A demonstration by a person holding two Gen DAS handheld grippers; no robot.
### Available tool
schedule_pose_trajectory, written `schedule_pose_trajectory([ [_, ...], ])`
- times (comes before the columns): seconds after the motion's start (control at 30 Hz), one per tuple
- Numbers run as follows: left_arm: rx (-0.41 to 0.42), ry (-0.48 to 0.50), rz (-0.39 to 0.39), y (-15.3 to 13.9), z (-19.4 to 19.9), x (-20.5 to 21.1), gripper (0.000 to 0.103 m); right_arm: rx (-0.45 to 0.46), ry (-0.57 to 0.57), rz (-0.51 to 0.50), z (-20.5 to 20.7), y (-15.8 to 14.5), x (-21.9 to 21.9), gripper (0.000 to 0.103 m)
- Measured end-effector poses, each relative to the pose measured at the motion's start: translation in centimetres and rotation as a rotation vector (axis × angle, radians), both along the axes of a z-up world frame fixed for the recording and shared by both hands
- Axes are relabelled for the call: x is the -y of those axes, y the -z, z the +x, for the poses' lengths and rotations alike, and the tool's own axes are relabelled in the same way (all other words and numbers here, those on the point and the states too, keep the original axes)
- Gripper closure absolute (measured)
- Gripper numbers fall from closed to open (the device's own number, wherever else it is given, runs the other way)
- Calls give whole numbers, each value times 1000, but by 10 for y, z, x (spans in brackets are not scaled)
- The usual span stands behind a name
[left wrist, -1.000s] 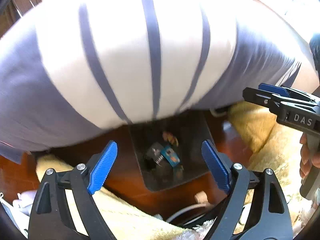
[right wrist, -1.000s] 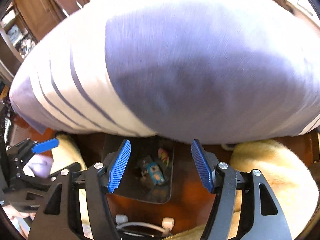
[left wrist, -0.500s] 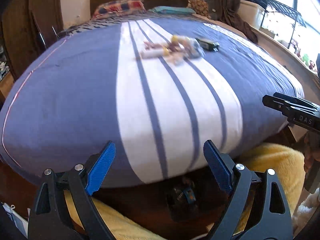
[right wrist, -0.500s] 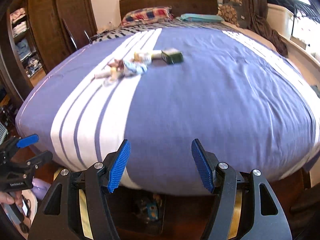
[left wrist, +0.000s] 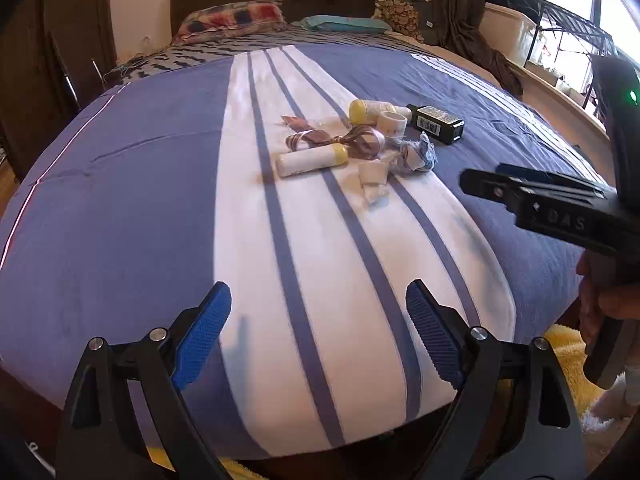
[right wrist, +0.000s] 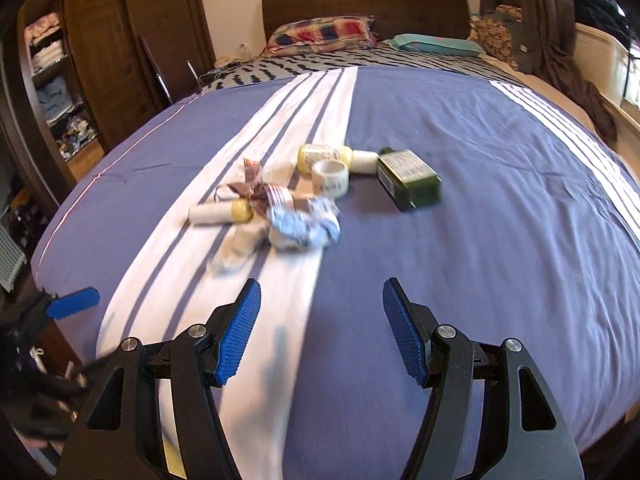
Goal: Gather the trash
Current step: 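Grasp the white tape strip with the left tool while the right tool grasps the crumpled cloth, then lower the tape strip and cloth into the black bin and open both tools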
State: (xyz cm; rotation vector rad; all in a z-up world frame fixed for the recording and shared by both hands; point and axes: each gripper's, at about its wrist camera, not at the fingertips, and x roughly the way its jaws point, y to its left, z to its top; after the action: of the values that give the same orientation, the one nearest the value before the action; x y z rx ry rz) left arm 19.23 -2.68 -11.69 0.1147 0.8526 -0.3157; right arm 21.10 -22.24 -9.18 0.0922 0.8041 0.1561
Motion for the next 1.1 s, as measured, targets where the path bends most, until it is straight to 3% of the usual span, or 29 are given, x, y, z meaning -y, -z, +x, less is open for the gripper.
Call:
schedule_pose_trajectory([
  [0.2, -11, 20, -3, 4, 19, 14, 19, 4, -46, -19, 29, 0, -15, 40],
  [0.37, -14, 39, -12, 5, 32, 27, 19, 6, -72, -38, 45, 6, -22, 68],
  [0.57, -20, 57, -30, 7, 52, 40, 24, 25, -95, -45, 49, 4, -21, 84],
  [0.7, -39, 72, -41, 10, 69, 51, 40, 23, -73, -26, 51, 1, -9, 86],
  [0.77, -45, 84, -46, 11, 76, 57, 41, 21, -67, -20, 51, 1, -5, 89],
  [0.83, -55, 97, -47, 15, 84, 65, 48, 24, -64, -14, 48, 0, 0, 91],
  [0.93, -50, 112, -36, 17, 92, 75, 61, 31, -60, -5, 41, -3, 6, 94],
  [1.0, -52, 116, -41, 15, 93, 76, 79, 34, -59, 3, 37, -5, 9, 94],
  [1.1, -50, 113, -36, 13, 90, 74, 82, 38, -57, 8, 28, -7, 13, 95],
])
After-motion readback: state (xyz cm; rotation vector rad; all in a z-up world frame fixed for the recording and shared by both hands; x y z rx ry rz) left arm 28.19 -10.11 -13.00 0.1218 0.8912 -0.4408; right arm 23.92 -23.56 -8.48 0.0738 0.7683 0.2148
